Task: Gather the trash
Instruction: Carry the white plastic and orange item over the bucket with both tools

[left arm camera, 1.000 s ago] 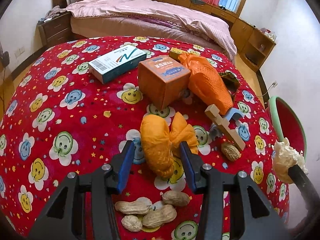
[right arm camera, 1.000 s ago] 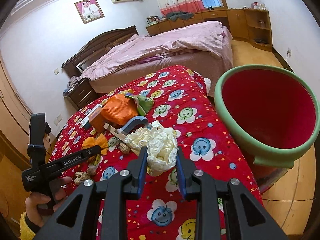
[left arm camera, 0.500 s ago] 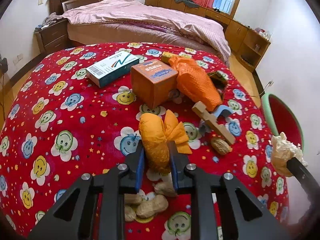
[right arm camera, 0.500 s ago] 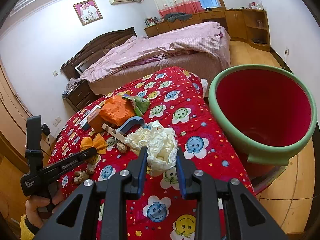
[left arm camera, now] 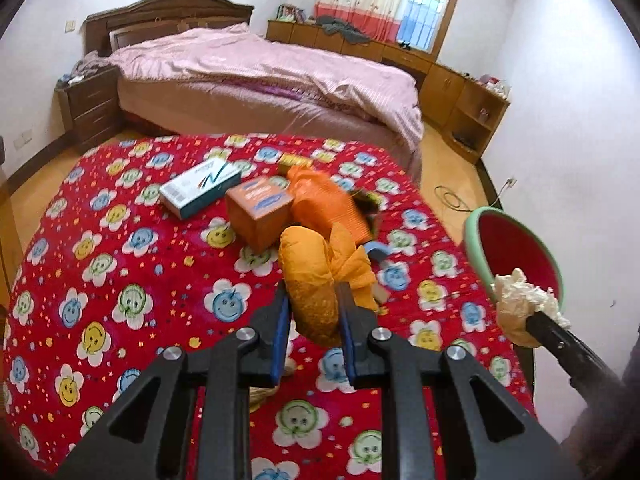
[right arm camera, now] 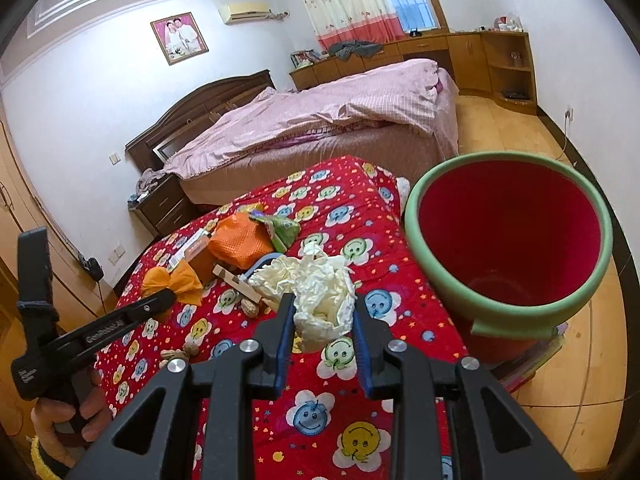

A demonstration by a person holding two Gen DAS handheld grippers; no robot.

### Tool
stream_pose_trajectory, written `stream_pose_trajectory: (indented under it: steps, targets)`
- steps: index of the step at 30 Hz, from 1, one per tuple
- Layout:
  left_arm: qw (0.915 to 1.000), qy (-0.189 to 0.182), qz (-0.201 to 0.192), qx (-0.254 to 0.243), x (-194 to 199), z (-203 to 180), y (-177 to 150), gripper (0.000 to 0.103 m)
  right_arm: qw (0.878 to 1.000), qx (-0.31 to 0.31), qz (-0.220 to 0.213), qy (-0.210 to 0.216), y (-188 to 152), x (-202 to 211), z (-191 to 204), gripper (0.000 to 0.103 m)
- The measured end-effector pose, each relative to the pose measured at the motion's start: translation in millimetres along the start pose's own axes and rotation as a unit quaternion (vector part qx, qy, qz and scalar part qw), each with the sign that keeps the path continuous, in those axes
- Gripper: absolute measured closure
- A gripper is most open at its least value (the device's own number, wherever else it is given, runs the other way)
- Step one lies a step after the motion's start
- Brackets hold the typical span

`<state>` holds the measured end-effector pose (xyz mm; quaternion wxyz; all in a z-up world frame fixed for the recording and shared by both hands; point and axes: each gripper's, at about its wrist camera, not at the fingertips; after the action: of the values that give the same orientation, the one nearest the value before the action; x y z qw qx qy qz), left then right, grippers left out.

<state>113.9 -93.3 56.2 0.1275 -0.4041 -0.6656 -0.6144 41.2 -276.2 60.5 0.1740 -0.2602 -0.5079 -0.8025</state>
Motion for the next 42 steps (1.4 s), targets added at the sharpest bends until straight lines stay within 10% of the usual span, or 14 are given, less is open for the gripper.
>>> stream_pose_trajectory:
  steps: [18,42]
  targets:
    - [0.9967,-0.042,-0.025,-0.065,12,-69,25,0.081,0.997,-0.002,-0.063,-0.036,34,47,-31,0.074]
    - [0.9851,-0.096,0.025,-0.14,-67,-186,21,0.081,0.989,-0.068,-0.069,-0.108,46,46,-132,0.074]
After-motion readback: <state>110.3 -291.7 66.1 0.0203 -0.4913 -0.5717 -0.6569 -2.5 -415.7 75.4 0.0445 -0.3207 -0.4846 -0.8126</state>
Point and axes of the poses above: each gripper's, at about its wrist camera, not at the fingertips, and x roughly against the way its jaws point, z to its left, y to its top, and after that the axes turned 2 degrees about -z, right-handed
